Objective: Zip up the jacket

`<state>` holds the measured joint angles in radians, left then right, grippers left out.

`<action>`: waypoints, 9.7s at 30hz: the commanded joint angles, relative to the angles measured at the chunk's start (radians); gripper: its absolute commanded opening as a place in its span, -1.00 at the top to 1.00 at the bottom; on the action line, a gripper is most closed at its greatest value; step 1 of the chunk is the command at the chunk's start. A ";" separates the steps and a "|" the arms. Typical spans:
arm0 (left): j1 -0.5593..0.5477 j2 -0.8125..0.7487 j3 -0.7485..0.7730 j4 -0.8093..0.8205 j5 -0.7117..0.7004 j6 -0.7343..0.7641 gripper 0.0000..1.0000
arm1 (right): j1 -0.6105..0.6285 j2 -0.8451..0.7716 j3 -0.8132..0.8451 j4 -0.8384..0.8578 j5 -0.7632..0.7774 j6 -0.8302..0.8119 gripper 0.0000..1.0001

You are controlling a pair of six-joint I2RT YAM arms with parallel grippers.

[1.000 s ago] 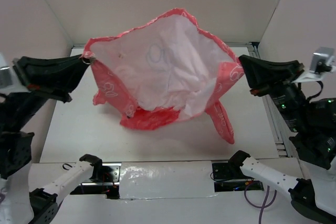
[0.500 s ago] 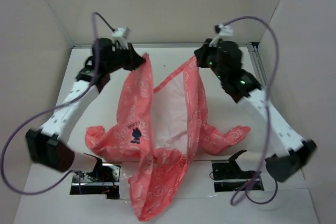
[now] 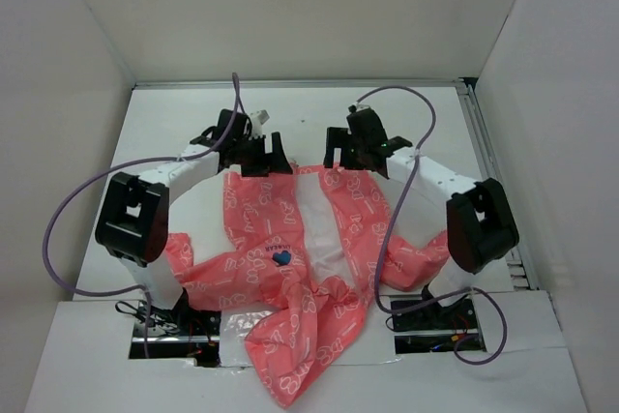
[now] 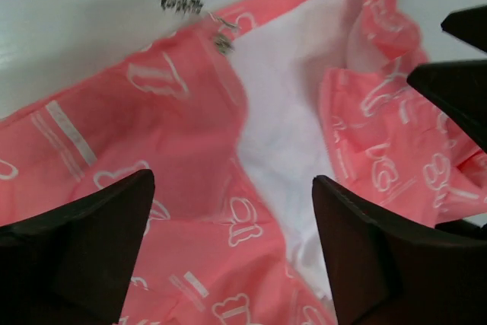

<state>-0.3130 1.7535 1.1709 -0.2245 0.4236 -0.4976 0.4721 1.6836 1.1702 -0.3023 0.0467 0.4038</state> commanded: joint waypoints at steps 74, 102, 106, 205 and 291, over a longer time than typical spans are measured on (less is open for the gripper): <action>0.031 0.880 1.262 0.065 0.236 0.257 -0.99 | -0.177 0.522 0.773 -0.396 -0.040 -0.240 -0.48; -0.152 0.953 1.267 0.036 -0.255 0.470 0.00 | -0.271 0.390 0.519 -0.212 -0.344 -0.163 1.00; -0.130 0.894 1.244 0.047 -0.238 0.410 0.70 | -0.271 0.375 0.500 -0.205 -0.335 -0.154 1.00; -0.106 0.193 0.348 -0.220 0.057 0.043 -0.11 | -0.150 -0.136 0.062 -0.155 -0.232 0.155 1.00; -0.055 -0.281 -0.017 0.189 0.327 -0.301 1.00 | -0.061 -0.305 -0.105 0.134 -0.744 0.410 -0.52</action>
<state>-0.3695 1.5146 1.1858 -0.1638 0.7200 -0.7464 0.4374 1.4220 1.1107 -0.3542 -0.5720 0.6956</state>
